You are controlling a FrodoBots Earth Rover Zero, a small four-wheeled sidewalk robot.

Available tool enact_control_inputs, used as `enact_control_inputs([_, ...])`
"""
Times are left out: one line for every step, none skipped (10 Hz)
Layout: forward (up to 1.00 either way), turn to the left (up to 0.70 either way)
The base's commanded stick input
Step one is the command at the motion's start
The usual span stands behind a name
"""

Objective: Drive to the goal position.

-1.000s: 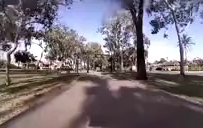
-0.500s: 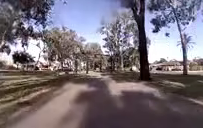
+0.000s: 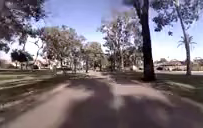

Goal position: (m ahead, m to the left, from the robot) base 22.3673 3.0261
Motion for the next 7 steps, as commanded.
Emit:
enact_control_inputs([1.00, 0.00])
enact_control_inputs([1.00, 0.00])
enact_control_inputs([1.00, 0.00])
enact_control_inputs([1.00, 0.00])
enact_control_inputs([1.00, 0.00])
enact_control_inputs([1.00, 0.00])
enact_control_inputs([1.00, 0.00])
